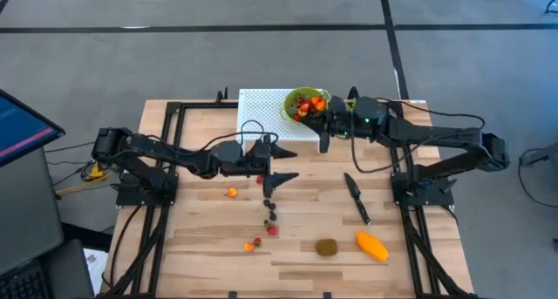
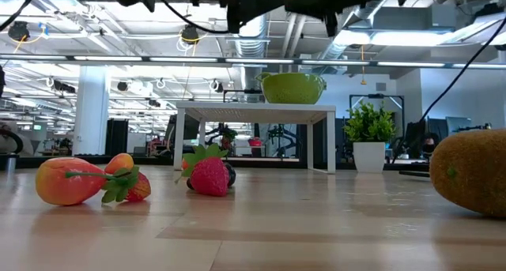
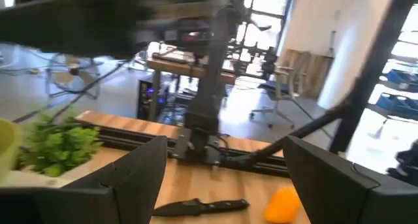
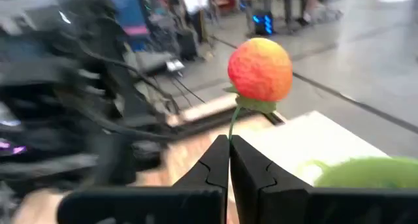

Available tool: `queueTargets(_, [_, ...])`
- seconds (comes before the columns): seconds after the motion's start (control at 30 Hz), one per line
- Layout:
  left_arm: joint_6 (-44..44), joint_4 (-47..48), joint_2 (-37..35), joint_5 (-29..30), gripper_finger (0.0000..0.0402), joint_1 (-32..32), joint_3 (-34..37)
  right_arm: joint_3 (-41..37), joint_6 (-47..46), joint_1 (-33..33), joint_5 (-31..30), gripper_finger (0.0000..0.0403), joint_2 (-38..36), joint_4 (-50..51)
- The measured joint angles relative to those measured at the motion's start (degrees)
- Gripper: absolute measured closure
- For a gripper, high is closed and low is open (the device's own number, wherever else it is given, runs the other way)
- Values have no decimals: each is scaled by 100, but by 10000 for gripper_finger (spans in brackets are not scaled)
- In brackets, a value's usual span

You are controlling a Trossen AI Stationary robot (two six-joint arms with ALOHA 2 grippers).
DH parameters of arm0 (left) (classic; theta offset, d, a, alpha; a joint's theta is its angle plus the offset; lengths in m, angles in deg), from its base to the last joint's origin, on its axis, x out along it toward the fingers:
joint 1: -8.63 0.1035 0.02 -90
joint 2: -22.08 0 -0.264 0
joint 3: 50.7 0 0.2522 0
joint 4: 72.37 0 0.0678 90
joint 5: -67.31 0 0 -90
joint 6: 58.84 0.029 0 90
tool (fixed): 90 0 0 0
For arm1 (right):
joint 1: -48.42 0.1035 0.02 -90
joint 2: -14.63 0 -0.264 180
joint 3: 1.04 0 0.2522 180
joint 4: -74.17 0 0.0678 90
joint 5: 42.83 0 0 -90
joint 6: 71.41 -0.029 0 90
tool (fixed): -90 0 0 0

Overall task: Pick & Place Fruit
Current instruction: Put the red strawberry into the green strainer bowl

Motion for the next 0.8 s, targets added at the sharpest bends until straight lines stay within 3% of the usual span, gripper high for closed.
queueTargets(0.27, [0,-45,0,3,101,-162,-4,-16,-178,-670,-131,403,128,1066])
queueTargets(0.8, [15,-51,-7,16,101,-164,-9,-7,-195,-1304,-168,403,483,1418])
